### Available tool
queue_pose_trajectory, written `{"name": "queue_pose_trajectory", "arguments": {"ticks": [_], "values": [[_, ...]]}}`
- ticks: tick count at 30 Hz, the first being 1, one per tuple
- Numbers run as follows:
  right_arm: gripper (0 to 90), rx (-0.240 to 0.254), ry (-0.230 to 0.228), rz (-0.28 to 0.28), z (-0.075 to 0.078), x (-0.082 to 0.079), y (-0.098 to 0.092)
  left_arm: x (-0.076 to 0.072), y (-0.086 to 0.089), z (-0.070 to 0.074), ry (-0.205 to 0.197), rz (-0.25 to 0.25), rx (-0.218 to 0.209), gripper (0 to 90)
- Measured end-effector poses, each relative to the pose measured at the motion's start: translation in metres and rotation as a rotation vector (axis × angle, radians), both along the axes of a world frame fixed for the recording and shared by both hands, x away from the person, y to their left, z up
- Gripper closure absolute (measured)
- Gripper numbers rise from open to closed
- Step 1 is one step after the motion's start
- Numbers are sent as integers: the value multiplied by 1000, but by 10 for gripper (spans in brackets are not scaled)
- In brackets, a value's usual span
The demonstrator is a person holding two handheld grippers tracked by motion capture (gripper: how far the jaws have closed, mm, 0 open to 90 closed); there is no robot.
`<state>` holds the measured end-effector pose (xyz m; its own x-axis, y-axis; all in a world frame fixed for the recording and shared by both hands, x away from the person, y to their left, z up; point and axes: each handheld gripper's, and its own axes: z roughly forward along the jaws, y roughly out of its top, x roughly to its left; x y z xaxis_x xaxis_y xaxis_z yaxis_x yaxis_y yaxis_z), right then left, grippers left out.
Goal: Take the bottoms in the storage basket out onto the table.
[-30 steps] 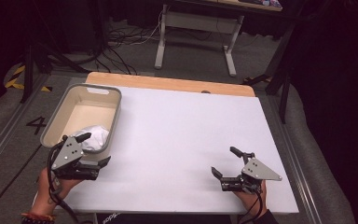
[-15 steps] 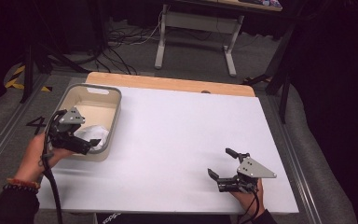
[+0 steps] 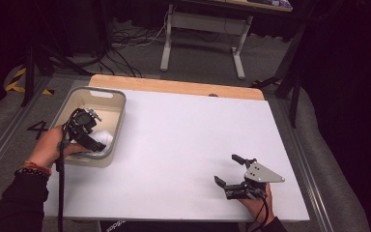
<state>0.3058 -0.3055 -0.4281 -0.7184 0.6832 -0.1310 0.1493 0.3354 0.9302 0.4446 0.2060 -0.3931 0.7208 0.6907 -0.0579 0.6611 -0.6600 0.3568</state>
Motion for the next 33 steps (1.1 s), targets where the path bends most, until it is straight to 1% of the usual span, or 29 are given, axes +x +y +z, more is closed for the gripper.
{"name": "queue_pose_trajectory", "arguments": {"ticks": [2,5,8,11,14,15,16,17,18,19,20,21,22,24,27,28,30,32,33], "values": [[48,-5,1,-1,0,0,1,0,0,0,0,4,-1,226],[49,-11,5,-1,-1,0,2,0,0,0,1,5,14,257],[52,-12,10,1,-1,0,3,0,1,-2,16,35,16,321],[56,-15,8,1,-1,0,3,-1,1,-1,12,38,25,357],[58,-17,11,1,-1,0,4,-4,-1,-1,-6,24,50,399],[58,-18,9,2,-1,0,4,-4,-1,-1,-7,24,53,434],[58,-18,9,2,-1,0,4,-5,-2,0,-17,23,62,434],[59,-22,9,4,-1,0,4,-6,-2,0,-22,27,62,465],[59,-22,9,4,-1,0,4,-6,-2,0,-26,27,64,465],[59,-22,9,4,-1,0,4,-7,-2,0,-39,25,68,505],[59,-22,9,4,-1,0,4,-8,-2,1,-53,21,76,505],[63,-26,7,3,-1,-1,5,-9,-3,1,-60,23,80,538],[63,-26,7,3,-1,-1,5,-10,-3,1,-76,21,83,538],[65,-24,6,3,-1,-1,5,-13,-4,2,-108,24,101,572],[65,-23,4,1,0,-1,4,-16,-4,3,-147,26,113,611],[65,-25,3,1,0,-1,4,-17,-4,3,-171,31,120,621],[65,-24,4,2,0,-1,5,-18,-3,4,-179,29,119,633],[65,-27,1,2,0,-2,5,-21,-3,6,-232,45,124,639],[65,-26,1,2,0,-2,5,-21,-2,7,-247,44,124,642]]}}
